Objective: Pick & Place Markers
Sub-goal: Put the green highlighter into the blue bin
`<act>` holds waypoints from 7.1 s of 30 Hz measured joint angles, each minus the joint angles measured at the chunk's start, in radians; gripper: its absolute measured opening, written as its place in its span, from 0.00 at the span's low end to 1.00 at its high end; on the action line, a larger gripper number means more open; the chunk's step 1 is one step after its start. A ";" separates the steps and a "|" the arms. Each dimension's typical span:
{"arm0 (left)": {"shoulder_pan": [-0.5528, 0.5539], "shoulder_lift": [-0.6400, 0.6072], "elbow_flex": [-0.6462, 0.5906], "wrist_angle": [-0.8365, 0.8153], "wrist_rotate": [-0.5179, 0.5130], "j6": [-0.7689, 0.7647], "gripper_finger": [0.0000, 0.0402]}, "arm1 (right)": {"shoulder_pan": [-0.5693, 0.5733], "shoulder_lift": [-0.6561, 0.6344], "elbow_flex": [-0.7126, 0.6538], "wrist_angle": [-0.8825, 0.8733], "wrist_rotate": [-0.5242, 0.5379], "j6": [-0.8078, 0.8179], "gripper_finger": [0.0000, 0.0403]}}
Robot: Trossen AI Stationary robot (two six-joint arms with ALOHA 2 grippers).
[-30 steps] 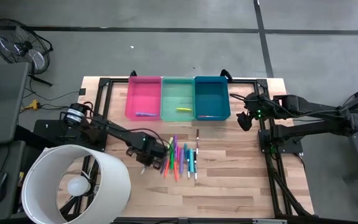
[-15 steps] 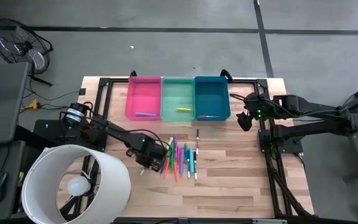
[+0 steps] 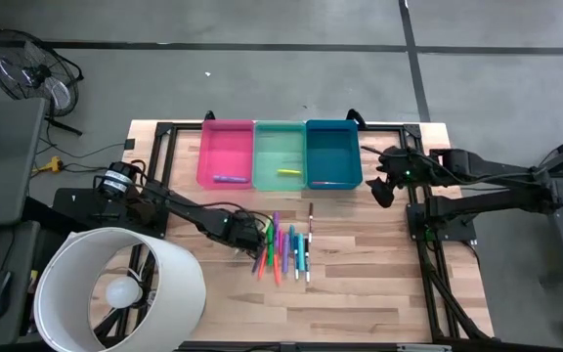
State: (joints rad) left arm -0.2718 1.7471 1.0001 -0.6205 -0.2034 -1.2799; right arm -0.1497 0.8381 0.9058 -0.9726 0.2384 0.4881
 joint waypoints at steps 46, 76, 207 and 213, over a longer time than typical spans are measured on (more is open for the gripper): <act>0.124 0.006 0.059 0.042 0.147 0.139 0.37 | 0.000 0.289 -0.001 0.203 -0.191 -0.175 0.66; 0.114 0.169 0.201 -0.195 0.157 0.162 0.37 | 0.000 0.289 -0.001 0.185 -0.181 -0.148 0.66; 0.252 0.227 1.031 -0.199 -0.057 0.837 0.24 | -0.047 0.130 -0.364 1.277 -0.404 -0.176 0.07; 0.252 0.227 1.031 -0.254 -0.060 0.880 0.27 | -0.069 0.130 -0.364 1.227 -0.388 -0.175 0.07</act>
State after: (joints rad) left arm -0.0193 1.9736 2.0308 -0.8741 -0.2638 -0.4003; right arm -0.2186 0.9676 0.5415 0.2539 -0.1501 0.3128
